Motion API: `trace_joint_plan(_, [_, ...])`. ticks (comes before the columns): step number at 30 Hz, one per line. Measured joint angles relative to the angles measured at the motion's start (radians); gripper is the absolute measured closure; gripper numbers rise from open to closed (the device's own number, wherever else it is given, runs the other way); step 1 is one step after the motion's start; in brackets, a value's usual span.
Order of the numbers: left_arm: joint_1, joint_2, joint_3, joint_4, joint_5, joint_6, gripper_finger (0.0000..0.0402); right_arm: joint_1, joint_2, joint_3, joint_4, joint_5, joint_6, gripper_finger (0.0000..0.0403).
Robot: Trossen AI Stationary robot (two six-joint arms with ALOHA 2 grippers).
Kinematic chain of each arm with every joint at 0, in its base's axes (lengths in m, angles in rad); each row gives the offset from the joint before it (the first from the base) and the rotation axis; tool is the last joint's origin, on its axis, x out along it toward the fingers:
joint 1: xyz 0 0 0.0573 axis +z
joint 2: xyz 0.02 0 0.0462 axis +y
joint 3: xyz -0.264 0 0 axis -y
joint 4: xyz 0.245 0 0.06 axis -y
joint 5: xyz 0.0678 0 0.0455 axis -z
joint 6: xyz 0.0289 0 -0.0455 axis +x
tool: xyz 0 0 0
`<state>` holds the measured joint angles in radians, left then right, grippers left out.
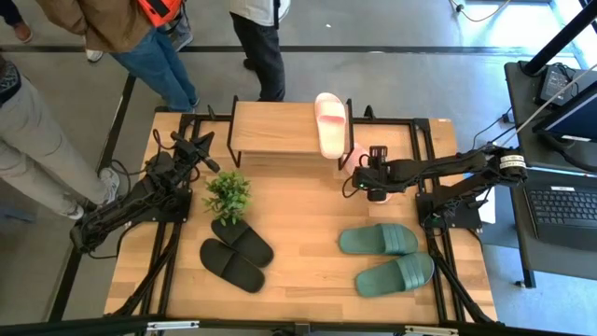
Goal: Pick and place slides into the shelf
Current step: Put the pink slide on the shelf
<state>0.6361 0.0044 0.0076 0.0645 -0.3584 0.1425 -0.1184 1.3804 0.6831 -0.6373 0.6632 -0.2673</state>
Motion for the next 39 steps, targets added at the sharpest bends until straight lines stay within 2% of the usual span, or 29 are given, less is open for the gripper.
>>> trace_joint_plan(9, [0.000, 0.000, 0.000, 0.000, 0.000, 0.000, 0.0401, -0.011, 0.000, -0.090, 0.181, 0.030, -0.056, 0.0228])
trace_joint_plan(13, [0.000, 0.000, 0.000, 0.000, 0.000, 0.000, 0.0401, -0.025, 0.000, -0.118, 0.268, 0.086, -0.086, 0.0228])
trace_joint_plan(21, [0.000, 0.000, 0.000, 0.000, 0.000, 0.000, 0.0401, -0.062, 0.000, -0.142, 0.309, 0.096, -0.129, 0.0234])
trace_joint_plan(25, [0.000, 0.000, 0.000, 0.000, 0.000, 0.000, 0.0401, -0.070, 0.000, -0.142, 0.323, 0.096, -0.129, 0.0263])
trace_joint_plan(35, [0.000, 0.000, 0.000, 0.000, 0.000, 0.000, 0.0401, -0.069, 0.000, -0.141, 0.325, 0.099, -0.128, 0.0369])
trace_joint_plan(39, [0.000, 0.000, 0.000, 0.000, 0.000, 0.000, 0.0401, -0.069, 0.000, -0.141, 0.322, 0.099, -0.128, 0.0388])
